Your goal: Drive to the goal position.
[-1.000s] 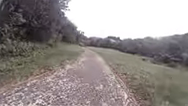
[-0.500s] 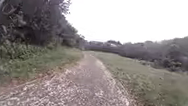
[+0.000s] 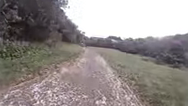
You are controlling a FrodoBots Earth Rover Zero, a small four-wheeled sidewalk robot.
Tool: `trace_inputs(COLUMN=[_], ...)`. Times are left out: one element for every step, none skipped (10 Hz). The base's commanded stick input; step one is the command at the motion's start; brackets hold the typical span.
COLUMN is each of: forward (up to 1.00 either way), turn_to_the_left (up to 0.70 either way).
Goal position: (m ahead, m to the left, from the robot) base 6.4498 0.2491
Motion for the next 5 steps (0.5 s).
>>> trace_inputs(forward=[0.70,0.70,0.70,0.70,0.70], turn_to_the_left=[0.00,0.00,0.00,0.00,0.00])
